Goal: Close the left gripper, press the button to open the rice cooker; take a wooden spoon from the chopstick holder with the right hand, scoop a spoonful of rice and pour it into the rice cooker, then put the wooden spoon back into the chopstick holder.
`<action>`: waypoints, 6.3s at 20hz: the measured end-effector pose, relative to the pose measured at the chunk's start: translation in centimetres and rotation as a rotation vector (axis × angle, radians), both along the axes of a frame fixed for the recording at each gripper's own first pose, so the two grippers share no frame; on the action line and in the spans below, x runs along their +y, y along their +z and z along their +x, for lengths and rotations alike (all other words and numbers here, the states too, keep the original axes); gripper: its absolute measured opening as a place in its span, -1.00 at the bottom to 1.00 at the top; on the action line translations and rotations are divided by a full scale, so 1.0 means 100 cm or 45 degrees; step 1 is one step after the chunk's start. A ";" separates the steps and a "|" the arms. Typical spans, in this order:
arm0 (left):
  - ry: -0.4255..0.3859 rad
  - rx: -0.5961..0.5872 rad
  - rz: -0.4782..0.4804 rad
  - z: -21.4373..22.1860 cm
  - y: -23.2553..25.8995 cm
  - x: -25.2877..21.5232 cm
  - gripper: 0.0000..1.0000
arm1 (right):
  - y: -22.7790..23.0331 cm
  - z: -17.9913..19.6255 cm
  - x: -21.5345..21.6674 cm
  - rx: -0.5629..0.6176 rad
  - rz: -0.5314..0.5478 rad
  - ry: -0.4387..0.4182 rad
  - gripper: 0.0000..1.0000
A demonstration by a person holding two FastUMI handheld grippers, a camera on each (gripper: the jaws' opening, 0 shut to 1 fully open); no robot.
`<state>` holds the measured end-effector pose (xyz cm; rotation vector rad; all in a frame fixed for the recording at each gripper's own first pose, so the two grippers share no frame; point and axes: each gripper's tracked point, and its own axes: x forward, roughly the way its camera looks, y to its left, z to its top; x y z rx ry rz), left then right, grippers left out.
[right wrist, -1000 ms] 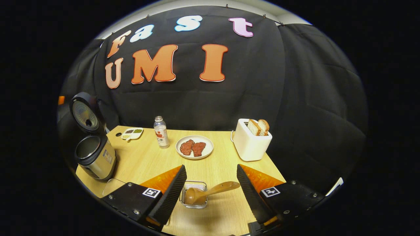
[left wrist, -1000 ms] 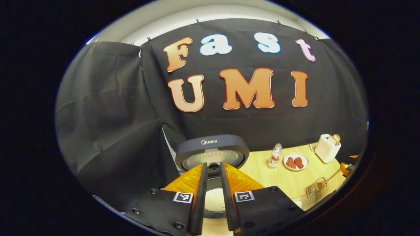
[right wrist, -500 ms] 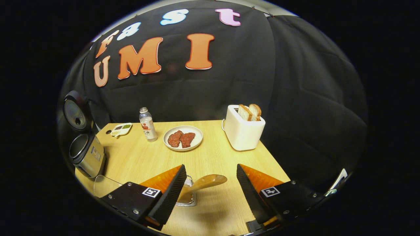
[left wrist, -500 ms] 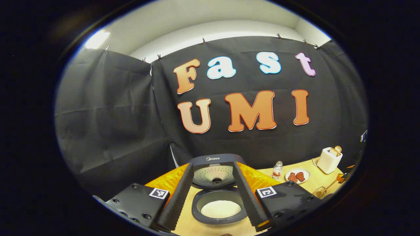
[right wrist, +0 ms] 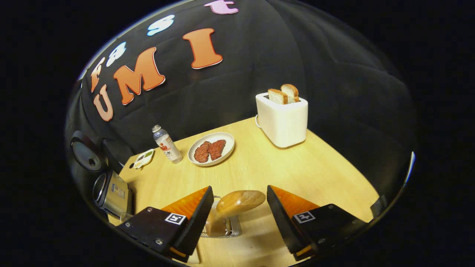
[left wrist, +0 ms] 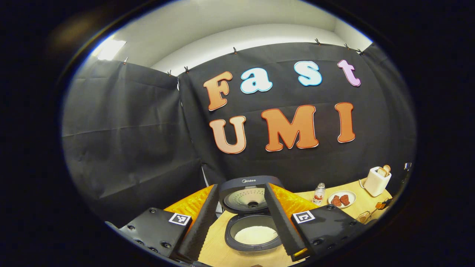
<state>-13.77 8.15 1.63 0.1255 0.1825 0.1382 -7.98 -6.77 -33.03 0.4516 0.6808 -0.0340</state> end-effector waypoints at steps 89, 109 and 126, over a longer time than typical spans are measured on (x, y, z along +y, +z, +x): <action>-0.052 0.163 -0.085 0.034 -0.081 0.123 0.98 | 0.012 -0.092 0.275 -0.002 0.418 0.115 -0.78; -0.050 0.112 -0.101 0.037 -0.065 0.094 0.83 | 0.103 -0.060 0.187 -0.060 1.398 -0.097 -0.71; 0.073 -0.021 -0.021 -0.015 -0.026 0.157 0.88 | 0.246 0.020 0.308 -0.065 1.660 0.247 -0.72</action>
